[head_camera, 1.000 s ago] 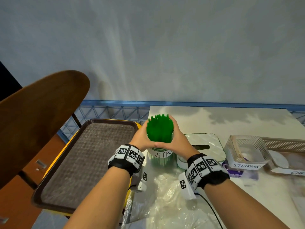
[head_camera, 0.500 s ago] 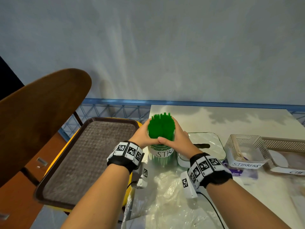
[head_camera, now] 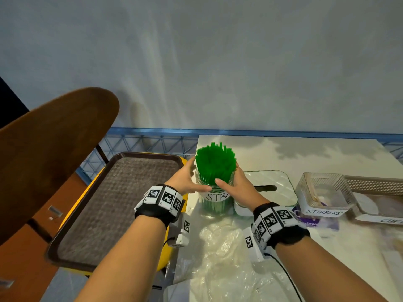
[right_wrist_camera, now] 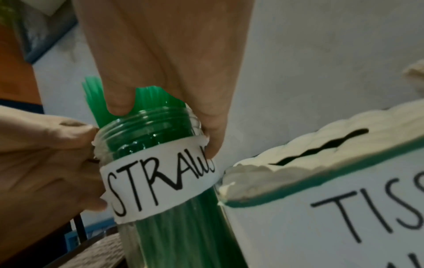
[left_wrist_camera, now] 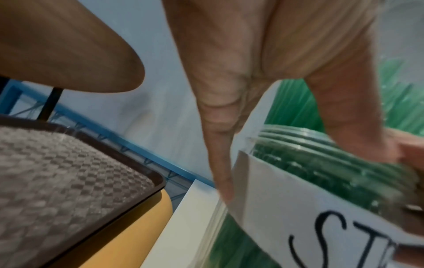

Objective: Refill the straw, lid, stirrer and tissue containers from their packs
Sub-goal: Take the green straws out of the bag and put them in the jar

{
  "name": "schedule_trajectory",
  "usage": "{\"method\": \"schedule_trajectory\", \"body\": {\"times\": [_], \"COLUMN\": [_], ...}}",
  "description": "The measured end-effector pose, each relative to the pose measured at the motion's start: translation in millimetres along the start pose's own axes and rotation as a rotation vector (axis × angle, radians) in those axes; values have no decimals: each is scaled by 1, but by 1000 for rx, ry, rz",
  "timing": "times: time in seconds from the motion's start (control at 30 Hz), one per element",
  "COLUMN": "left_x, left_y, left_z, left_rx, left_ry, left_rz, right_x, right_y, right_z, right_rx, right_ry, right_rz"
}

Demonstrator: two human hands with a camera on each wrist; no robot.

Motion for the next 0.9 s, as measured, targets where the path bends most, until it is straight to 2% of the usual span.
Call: {"method": "schedule_trajectory", "body": {"times": [0.1,0.2,0.27,0.33,0.37,0.4,0.43,0.5,0.6,0.67,0.73,0.9], "left_x": [-5,-3,12,23,17,4,-15,-59,-102,-115,-122,-136], "left_y": [-4,-14,-30,-57,-69,-77,-80,-90,-104,-109,-107,-105], "left_z": [-6,-9,-10,-18,-22,-21,-16,8,51,73,85,76], "left_rx": [-34,5,35,6,-7,5,42,148,297,367,377,216], "left_ry": [37,94,162,231,292,373,464,639,745,768,766,732], "left_rz": [-14,-66,-235,-420,-434,-382,-274,-8,224,288,317,337], "right_x": [-1,11,34,61,73,81,83,75,50,33,19,6], "right_y": [-3,-15,-28,-45,-54,-63,-68,-87,-119,-140,-155,-176], "right_z": [0,3,6,12,13,14,12,4,-23,-46,-66,-89], "right_rx": [-31,-96,-130,-130,-129,-130,-137,-176,-283,-366,-442,-529], "right_ry": [-2,-50,-93,-66,-72,-117,-186,-333,-554,-601,-589,-521], "right_rz": [15,-2,-70,-148,-171,-171,-135,23,252,311,315,277]}}
Point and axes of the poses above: each hand's wrist, its own y-axis towards the middle knuckle, its own x-axis out of the back of the hand, z = x × y, the point moved 9 cm from there along y, towards the middle knuckle, and after that the axes turned 11 degrees about -y, right-handed, at the moved point
